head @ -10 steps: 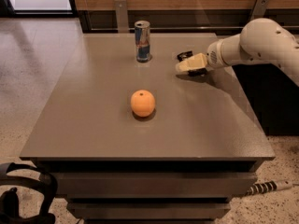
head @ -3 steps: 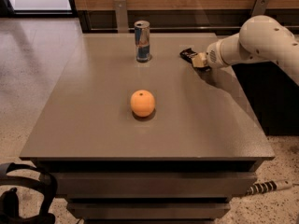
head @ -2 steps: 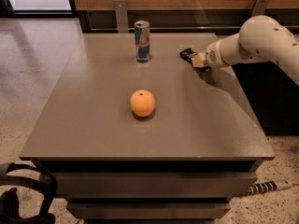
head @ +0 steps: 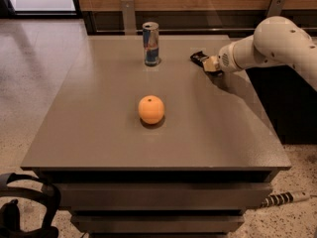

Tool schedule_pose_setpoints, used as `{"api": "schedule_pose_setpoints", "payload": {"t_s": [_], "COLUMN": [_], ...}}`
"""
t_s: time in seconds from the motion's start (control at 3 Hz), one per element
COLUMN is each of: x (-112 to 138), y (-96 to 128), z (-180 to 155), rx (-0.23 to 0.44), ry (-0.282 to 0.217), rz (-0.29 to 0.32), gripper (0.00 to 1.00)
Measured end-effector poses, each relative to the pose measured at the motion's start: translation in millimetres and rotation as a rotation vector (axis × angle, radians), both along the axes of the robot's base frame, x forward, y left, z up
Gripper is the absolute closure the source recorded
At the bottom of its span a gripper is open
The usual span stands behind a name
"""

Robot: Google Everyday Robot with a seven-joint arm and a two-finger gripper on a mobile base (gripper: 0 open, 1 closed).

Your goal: Pick rxbar chocolate

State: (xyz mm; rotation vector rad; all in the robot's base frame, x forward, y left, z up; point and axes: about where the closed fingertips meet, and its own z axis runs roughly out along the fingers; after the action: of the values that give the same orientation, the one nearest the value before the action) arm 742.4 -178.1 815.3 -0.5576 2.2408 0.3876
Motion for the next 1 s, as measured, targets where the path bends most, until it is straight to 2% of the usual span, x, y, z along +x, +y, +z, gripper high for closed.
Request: {"api": "schedule_pose_setpoints", "payload": {"t_s": [1.0], "x": [0.0], "y": [0.1], "z": [0.2], "rx": [0.0], "ry": [0.0], "rz": [0.0], "gripper": [1.0]}}
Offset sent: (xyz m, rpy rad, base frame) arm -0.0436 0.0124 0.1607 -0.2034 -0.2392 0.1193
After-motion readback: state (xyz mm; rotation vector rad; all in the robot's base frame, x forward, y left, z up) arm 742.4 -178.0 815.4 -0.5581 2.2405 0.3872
